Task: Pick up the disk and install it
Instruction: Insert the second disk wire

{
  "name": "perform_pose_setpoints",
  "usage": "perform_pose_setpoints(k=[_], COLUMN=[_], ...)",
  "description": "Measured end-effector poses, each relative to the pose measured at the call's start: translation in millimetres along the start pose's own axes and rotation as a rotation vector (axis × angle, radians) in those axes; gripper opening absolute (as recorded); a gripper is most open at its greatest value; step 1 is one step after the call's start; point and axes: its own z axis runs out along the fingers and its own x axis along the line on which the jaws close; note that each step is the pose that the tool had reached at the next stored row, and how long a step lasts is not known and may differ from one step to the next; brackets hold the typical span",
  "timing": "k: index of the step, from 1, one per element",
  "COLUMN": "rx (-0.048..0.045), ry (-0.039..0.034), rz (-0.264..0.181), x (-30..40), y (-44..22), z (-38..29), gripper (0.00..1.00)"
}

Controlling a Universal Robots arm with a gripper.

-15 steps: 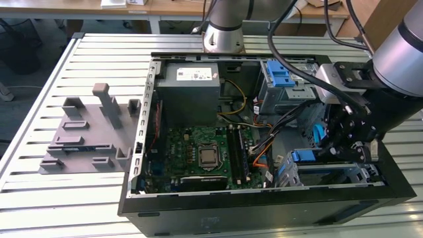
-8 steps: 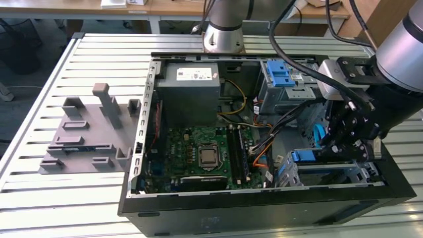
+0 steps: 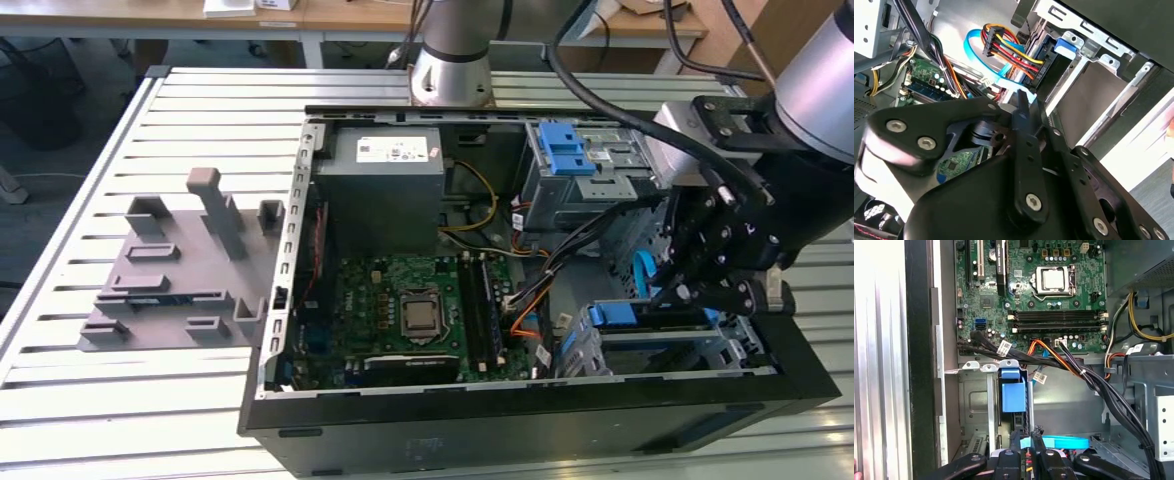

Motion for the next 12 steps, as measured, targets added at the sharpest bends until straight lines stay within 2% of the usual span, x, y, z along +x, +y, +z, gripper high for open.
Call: perform_pose_setpoints(k=[1,3,12], rx=[-0.0002,-0.0004,-0.0008], ry=[-0.0002,-0.0001,0.0001], rz=[0.0,0.0,0.0], x=[0.0,0.0,-0.1], y=[0.0,0.0,0.0], z=[0.1,0.0,-0.1], gripper=[0.22,0.11,0.11])
